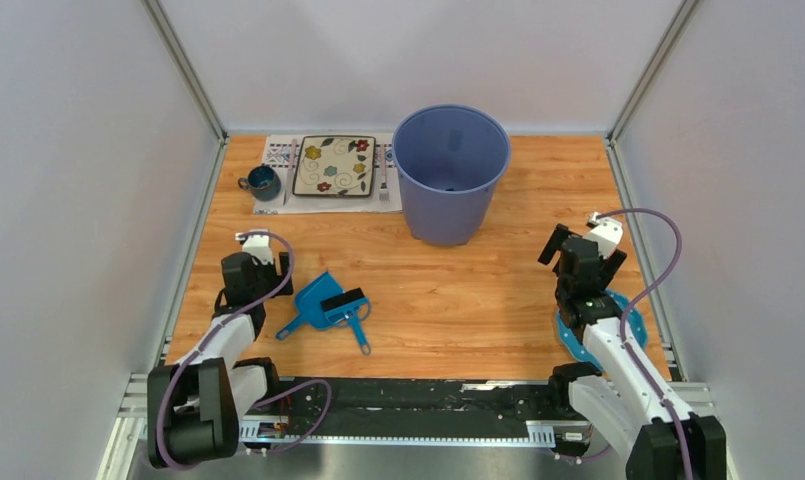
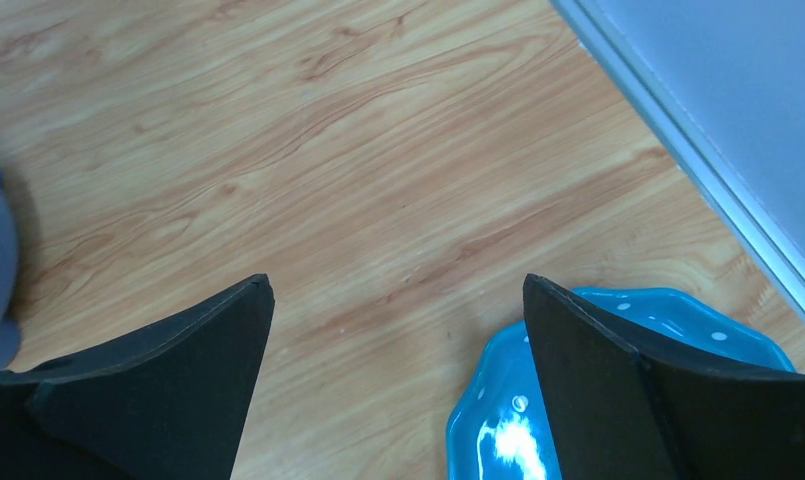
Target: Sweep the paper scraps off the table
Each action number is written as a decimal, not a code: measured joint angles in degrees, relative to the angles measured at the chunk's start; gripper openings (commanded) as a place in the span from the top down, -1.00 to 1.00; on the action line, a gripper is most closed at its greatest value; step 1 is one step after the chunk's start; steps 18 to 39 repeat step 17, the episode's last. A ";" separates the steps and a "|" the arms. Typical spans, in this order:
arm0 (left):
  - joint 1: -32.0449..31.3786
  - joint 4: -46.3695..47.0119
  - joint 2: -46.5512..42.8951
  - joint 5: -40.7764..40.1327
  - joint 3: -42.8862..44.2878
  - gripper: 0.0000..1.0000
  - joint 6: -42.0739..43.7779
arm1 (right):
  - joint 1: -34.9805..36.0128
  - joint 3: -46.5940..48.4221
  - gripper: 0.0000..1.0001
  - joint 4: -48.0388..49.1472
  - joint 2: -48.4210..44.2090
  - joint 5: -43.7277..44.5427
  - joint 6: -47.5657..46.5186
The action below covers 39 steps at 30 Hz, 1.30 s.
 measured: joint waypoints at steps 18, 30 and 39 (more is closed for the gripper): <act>-1.18 26.97 2.51 -1.40 -11.80 -0.72 -1.38 | 0.02 -8.61 -0.99 20.44 3.10 -0.72 -7.48; -1.18 26.97 2.51 -1.40 -11.80 -0.72 -1.38 | 0.02 -8.61 -0.99 20.44 3.10 -0.72 -7.48; -1.18 26.97 2.51 -1.40 -11.80 -0.72 -1.38 | 0.02 -8.61 -0.99 20.44 3.10 -0.72 -7.48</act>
